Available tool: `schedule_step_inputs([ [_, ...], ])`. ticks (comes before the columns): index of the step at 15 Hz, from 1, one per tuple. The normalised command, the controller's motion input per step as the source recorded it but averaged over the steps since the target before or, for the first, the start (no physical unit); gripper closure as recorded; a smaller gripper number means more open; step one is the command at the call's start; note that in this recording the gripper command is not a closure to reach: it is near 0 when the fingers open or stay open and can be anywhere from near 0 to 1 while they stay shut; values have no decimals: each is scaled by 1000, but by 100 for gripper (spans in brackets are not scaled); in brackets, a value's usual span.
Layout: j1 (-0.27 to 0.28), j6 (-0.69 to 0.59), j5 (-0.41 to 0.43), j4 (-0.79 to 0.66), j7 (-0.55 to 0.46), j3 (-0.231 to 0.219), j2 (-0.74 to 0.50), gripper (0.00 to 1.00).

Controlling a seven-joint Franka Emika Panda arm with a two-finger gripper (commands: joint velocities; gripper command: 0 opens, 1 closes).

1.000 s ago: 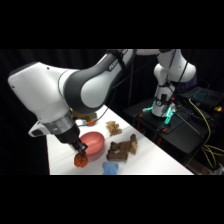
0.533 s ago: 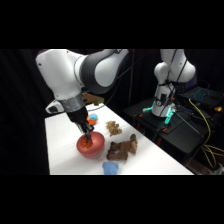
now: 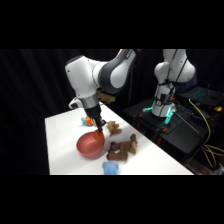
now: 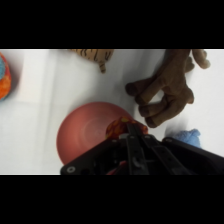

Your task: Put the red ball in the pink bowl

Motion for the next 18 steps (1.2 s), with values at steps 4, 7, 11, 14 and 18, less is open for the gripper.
schedule_step_inputs([
  [4, 34, 147, 93, -302, 51, -10, -297, 0],
  [7, 34, 159, 97, -258, 30, -15, -239, 0],
  [11, 33, 156, 100, -188, 22, -17, -178, 0],
  [14, 34, 152, 88, -231, 22, -20, -296, 0],
  [18, 37, 154, 63, -321, 30, -36, -429, 0],
])
